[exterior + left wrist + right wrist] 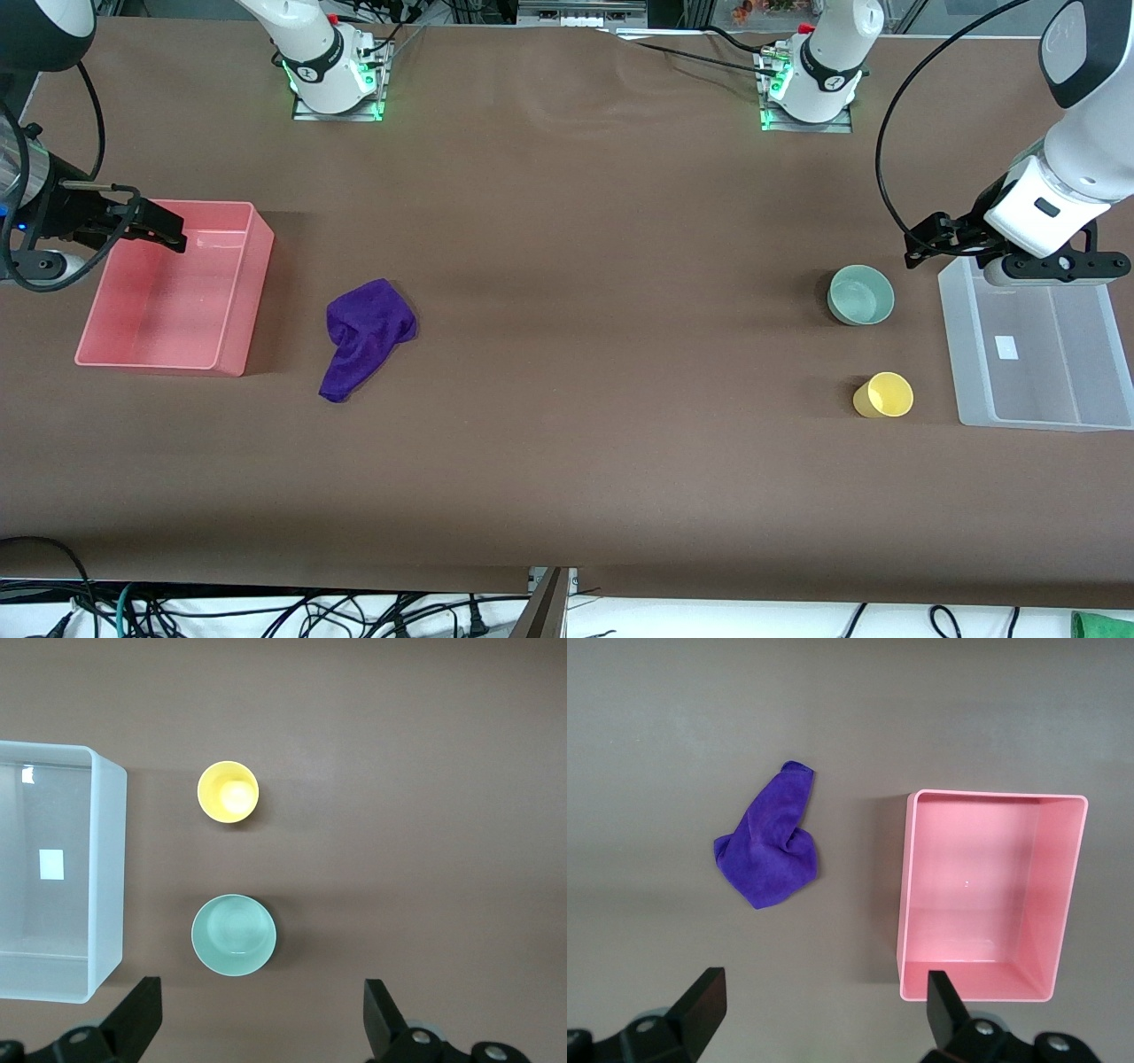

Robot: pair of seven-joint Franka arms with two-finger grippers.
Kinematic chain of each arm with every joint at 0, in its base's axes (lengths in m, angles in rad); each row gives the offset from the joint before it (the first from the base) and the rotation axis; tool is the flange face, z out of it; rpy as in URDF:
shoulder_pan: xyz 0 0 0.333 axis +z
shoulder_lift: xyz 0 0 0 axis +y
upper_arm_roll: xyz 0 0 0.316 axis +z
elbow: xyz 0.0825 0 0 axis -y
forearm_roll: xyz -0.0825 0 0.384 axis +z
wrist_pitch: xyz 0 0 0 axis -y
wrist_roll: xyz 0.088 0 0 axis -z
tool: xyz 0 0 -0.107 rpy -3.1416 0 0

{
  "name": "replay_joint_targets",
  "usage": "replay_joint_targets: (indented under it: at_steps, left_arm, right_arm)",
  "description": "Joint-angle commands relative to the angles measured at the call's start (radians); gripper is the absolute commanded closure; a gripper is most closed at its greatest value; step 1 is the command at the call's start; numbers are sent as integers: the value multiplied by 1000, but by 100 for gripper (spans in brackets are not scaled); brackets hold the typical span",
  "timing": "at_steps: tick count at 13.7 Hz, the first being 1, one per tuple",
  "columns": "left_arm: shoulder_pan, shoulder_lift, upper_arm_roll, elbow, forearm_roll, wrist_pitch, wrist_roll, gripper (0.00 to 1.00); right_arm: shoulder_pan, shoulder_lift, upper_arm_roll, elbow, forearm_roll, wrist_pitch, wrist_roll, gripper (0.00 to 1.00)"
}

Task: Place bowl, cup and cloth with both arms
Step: 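Reach the right gripper to the cloth while the left gripper reaches the bowl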

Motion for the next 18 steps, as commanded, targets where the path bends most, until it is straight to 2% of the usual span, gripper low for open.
replay_joint_targets:
  at_steps: [1,7,9,11,13,15,18]
  left_arm:
    - [-13,20,9,34,-21,-26,-7,0]
    - [2,49,13,34,-18,-47,51,0]
    - [34,83,21,33,-18,-50,243,0]
    - [75,112,21,31,-16,-111,449,0]
    - [138,184,22,30,-15,-122,650,0]
    - [172,273,22,31,-16,-102,857,0]
    - [200,395,22,-11,-15,49,987,0]
  right_arm:
    - [-1,6,-1,20,-10,-12,-15,0]
    - [-3,7,-1,22,-10,-11,-15,0]
    - [-3,7,-1,20,-10,-11,-15,0]
    - [-2,13,-1,20,-14,-11,-18,0]
    - [-1,32,-1,17,-13,-9,-14,0]
    - [0,94,2,17,-5,-9,-9,0]
    - [38,232,7,2,-5,64,-8,0]
